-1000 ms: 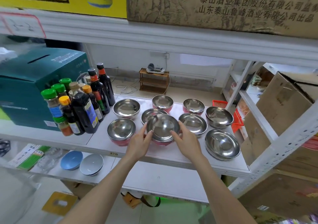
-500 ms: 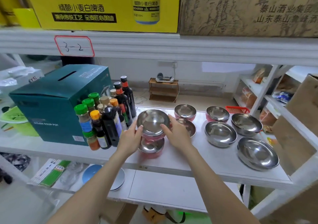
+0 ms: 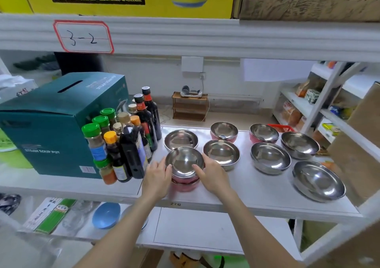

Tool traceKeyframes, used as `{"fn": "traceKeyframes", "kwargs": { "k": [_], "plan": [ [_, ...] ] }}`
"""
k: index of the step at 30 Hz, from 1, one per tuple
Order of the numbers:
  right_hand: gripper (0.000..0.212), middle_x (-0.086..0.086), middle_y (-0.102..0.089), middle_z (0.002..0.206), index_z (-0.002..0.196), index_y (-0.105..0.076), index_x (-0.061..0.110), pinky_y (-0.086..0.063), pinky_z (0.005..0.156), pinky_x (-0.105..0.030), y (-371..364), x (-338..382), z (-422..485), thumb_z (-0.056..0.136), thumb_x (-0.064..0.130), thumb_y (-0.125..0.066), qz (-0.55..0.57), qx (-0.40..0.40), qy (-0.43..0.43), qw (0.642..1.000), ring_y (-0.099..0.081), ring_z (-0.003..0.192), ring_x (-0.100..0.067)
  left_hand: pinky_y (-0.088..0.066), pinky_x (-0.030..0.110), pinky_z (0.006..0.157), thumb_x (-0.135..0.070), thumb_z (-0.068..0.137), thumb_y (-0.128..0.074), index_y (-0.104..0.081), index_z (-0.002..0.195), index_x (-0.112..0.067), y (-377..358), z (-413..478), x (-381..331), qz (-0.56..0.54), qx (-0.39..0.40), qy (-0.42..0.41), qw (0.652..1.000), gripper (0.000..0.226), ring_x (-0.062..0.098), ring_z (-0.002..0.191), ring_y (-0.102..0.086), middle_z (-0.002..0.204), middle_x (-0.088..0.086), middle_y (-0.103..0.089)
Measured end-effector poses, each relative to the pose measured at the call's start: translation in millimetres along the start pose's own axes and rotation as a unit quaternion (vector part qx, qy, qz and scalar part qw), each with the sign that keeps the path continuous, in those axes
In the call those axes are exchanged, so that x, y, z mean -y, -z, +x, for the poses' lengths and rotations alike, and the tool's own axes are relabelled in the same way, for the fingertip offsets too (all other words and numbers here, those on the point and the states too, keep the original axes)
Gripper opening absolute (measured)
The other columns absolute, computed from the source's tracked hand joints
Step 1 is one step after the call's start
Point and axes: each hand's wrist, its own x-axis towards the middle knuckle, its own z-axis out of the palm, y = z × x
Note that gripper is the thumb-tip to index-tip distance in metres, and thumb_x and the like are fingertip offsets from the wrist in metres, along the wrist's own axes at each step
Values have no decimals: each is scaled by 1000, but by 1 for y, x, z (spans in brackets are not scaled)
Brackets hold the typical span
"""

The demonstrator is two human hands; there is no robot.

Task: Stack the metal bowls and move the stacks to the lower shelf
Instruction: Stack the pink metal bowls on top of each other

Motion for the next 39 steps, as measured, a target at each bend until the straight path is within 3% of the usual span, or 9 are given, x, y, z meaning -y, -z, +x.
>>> {"fn": "traceKeyframes", "kwargs": {
  "k": [3,8,12,16,20,28,39],
  "plan": [
    [42,-6,-58,109,121,-51,13,-44,83,-36,-3,3,-1,94,45,-49,-40,23,-1,999,-52,109,-25,-28,41,107,-31,101,-33,-35,147,-9,-2,-3,6,17,16,13,1000,51,34,125,-37,131,18,-50],
    [45,-8,-55,109,118,-51,10,-46,87,-40,-5,11,-2,94,48,-48,-56,17,-16,998,-51,110,-27,-32,42,102,-36,101,-31,-36,145,-12,2,-4,7,36,35,23,999,51,33,124,-36,129,19,-50],
    [54,-9,-53,121,131,-44,11,-43,94,-42,-4,14,-5,95,51,-42,-108,14,-25,994,-49,118,-29,-39,46,96,-48,99,-25,-25,150,-21,10,-4,2,113,55,31,992,58,31,126,-36,136,11,-45],
    [69,-5,-44,144,150,-24,16,-36,102,-45,3,10,-13,95,54,-40,-156,-9,-9,988,-41,131,-25,-39,43,98,-53,96,-30,-26,150,-17,18,-5,-10,164,1,-22,986,65,27,130,-37,144,5,-43],
    [71,-4,-33,155,153,-20,20,-30,108,-45,24,0,-22,94,56,-39,-185,-30,-6,982,-32,140,-22,-34,41,107,-52,95,-35,-31,148,-12,25,-7,-31,195,-40,-105,974,67,25,136,-35,146,8,-44],
    [73,-9,-23,159,152,-19,21,-24,114,-46,94,-32,-51,92,56,-43,-219,-75,-37,972,-21,146,-24,-23,43,117,-62,93,-29,-20,152,-18,23,-9,-104,209,-15,-190,959,75,22,147,-15,159,3,-24],
    [77,-8,-27,158,151,-22,18,-24,114,-45,189,-92,-39,90,59,-45,-236,-107,-72,963,-26,145,-25,-15,36,118,-56,92,-45,-24,151,-11,-14,5,-211,125,10,-252,960,76,27,145,-19,157,11,-26]
  ]
}}
